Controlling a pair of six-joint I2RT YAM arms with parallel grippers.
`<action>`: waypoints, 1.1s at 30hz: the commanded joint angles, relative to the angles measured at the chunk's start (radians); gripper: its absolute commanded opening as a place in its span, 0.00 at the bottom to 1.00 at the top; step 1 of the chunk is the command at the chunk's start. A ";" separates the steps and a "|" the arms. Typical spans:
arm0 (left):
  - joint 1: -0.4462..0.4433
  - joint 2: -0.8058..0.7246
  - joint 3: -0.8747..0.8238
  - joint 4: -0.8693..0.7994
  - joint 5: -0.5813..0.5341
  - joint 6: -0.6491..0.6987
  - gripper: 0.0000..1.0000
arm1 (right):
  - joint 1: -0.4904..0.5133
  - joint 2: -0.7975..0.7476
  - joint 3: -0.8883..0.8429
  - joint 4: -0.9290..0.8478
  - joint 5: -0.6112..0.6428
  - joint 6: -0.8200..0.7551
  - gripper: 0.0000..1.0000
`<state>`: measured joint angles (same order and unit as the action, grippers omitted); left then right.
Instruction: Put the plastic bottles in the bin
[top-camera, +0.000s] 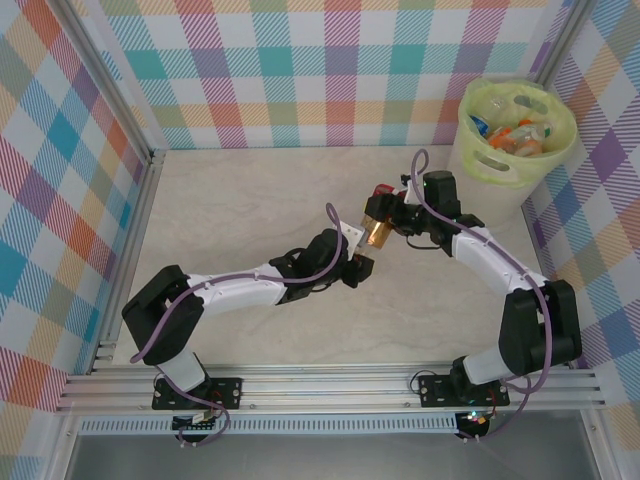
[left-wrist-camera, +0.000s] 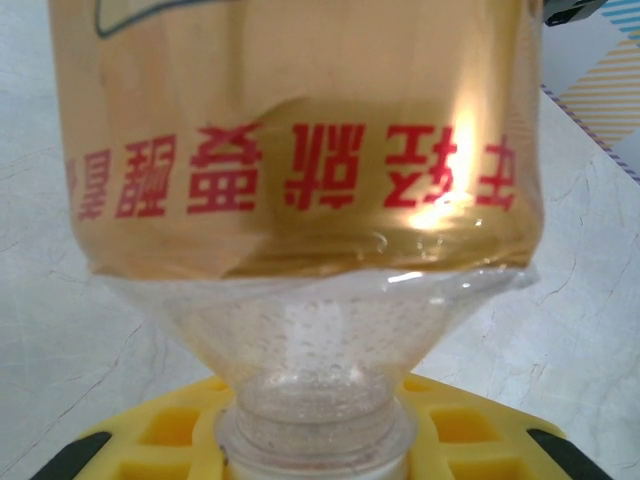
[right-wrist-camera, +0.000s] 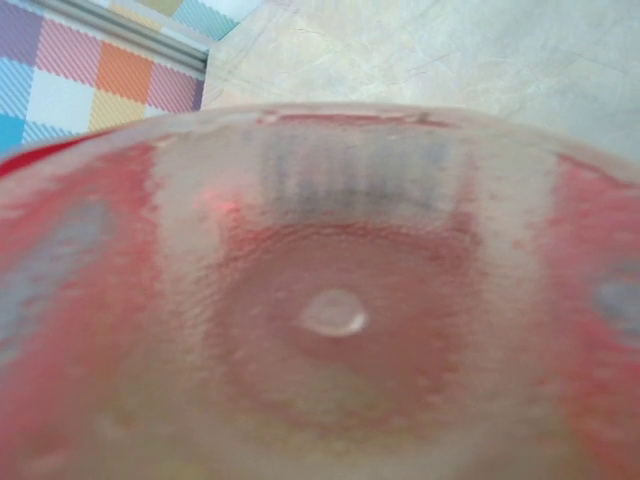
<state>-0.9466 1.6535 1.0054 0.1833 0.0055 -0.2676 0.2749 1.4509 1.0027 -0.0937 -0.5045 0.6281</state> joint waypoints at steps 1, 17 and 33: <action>-0.008 -0.019 0.033 0.010 -0.004 0.020 0.18 | 0.009 -0.024 0.016 0.012 0.036 -0.038 0.65; 0.086 -0.249 -0.181 0.258 0.079 -0.096 1.00 | -0.039 -0.107 0.145 -0.019 0.118 -0.058 0.57; 0.167 -0.462 -0.405 0.251 -0.113 -0.183 1.00 | -0.376 0.008 0.491 0.075 0.268 0.061 0.57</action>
<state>-0.7944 1.2224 0.6250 0.3981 -0.0689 -0.4206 -0.0650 1.4151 1.4269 -0.0750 -0.2878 0.6445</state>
